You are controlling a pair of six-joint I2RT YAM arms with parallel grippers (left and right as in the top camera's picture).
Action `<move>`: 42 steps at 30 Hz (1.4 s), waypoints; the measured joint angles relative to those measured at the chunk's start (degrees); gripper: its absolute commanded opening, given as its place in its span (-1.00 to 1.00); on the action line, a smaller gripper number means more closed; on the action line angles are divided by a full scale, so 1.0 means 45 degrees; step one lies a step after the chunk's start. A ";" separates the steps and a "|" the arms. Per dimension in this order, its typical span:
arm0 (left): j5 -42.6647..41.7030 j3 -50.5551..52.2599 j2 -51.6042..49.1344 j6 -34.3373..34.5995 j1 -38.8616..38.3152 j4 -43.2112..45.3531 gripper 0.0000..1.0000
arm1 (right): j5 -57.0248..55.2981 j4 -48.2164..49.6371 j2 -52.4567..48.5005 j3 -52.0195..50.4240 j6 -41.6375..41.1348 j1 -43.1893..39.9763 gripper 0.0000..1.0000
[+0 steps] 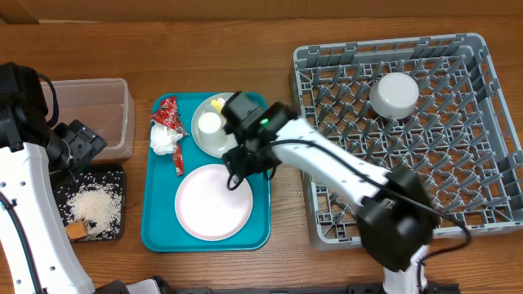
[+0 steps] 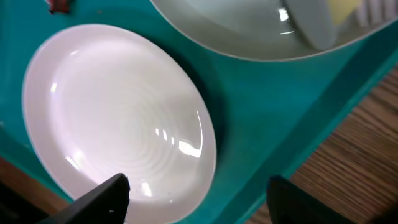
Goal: Sort waste into correct bins and load items into the dishwasher rack
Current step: 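Grasp the white plate rim with the right gripper and lift it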
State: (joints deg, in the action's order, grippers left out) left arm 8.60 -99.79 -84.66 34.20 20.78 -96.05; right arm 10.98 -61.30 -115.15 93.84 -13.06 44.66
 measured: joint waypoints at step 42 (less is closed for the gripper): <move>0.0053 0.0000 0.0000 0.0000 0.0000 0.0010 1.00 | 0.0083 -0.3983 -0.2186 0.3361 0.0165 0.0986 -0.92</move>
State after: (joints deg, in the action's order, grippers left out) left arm 8.84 -99.79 -84.66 34.20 20.78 -96.01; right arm 11.35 -79.22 -124.99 108.97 -12.32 49.10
